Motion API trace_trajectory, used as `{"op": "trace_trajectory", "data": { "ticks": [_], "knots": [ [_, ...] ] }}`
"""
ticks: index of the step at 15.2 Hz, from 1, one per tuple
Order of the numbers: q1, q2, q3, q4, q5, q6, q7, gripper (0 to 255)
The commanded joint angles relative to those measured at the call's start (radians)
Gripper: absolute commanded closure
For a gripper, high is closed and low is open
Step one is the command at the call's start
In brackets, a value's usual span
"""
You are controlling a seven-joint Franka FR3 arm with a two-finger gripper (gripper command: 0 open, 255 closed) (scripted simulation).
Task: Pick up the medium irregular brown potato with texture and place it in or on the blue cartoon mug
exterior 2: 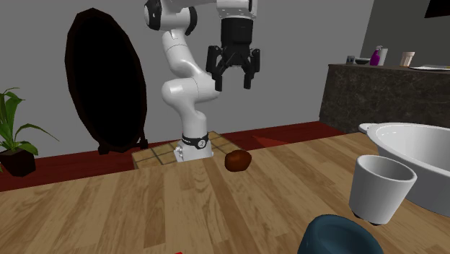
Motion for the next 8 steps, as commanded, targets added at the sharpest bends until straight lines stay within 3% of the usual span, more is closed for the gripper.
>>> {"op": "trace_trajectory", "data": {
  "ticks": [1, 8],
  "knots": [
    [0.0, 0.0, 0.0, 0.0, 0.0, 0.0, 0.0, 0],
    [-0.135, -0.124, 0.178, -0.312, 0.109, 0.269, 0.559, 0]
  ]
}}
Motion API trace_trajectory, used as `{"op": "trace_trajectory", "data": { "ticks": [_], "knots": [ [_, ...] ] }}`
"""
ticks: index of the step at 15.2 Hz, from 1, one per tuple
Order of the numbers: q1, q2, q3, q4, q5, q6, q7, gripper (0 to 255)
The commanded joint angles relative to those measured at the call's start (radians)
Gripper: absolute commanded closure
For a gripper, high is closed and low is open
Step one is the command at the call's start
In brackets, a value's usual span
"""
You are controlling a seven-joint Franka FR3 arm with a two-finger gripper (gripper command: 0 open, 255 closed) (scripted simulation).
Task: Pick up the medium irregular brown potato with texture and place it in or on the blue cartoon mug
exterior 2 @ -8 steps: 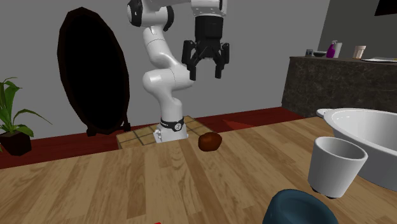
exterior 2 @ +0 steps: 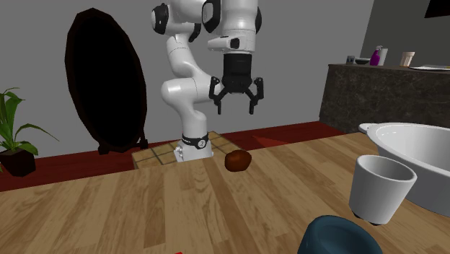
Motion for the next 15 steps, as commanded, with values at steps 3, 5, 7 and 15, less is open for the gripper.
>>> {"op": "trace_trajectory", "data": {
  "ticks": [3, 5, 7, 15],
  "knots": [
    [-0.065, -0.014, 0.139, -0.141, 0.085, 0.173, 0.347, 0],
    [-0.096, 0.007, 0.221, -0.191, 0.133, 0.264, 0.518, 0],
    [-0.128, 0.047, 0.305, -0.225, 0.175, 0.353, 0.682, 0],
    [-0.149, 0.155, 0.337, -0.275, 0.181, 0.51, 0.687, 0]
  ]
}}
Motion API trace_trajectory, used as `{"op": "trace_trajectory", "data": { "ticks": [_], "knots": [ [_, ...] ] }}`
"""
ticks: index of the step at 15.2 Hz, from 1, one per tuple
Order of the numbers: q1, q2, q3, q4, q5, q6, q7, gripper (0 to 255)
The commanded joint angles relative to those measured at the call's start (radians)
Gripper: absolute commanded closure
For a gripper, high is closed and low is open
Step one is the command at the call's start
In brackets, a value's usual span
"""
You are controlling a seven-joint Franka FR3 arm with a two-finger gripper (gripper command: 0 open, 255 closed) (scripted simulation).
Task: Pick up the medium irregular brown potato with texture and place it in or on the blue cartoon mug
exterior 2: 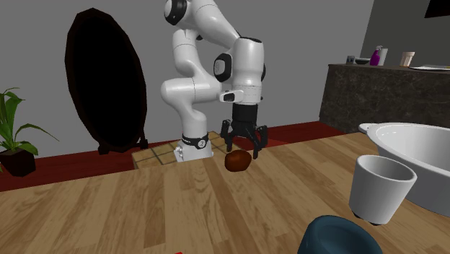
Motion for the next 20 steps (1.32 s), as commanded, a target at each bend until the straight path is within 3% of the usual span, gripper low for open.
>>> {"op": "trace_trajectory", "data": {
  "ticks": [1, 8, 9, 18, 20],
  "knots": [
    [-0.003, 0.014, 0.005, -0.004, 0.0, 0.02, 0.002, 0],
    [-0.003, 0.014, 0.005, -0.004, 0.0, 0.019, 0.002, 0],
    [-0.003, 0.014, 0.005, -0.004, 0.0, 0.019, 0.002, 255],
    [-0.003, 0.014, 0.005, -0.004, 0.0, 0.02, 0.002, 255],
    [0.0, -0.013, -0.006, 0.01, -0.002, -0.021, -0.003, 255]
  ]
}}
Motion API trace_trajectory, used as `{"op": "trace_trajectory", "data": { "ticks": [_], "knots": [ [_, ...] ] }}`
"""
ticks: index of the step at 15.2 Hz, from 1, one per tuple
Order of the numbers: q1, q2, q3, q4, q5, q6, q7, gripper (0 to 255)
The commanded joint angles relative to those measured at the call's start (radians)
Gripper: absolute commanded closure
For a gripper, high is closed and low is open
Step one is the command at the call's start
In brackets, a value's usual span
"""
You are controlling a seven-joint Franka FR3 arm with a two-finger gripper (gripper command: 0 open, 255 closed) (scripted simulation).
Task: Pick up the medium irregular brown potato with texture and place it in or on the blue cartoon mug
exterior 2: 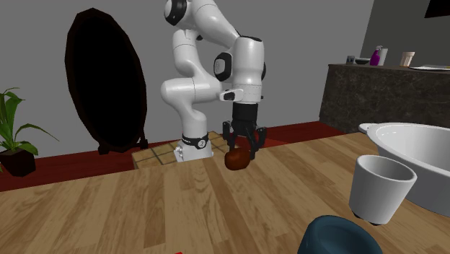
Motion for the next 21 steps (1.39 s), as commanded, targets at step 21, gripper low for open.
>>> {"op": "trace_trajectory", "data": {
  "ticks": [21],
  "knots": [
    [-0.01, -0.163, -0.09, 0.212, -0.051, -0.371, -0.039, 255]
  ]
}}
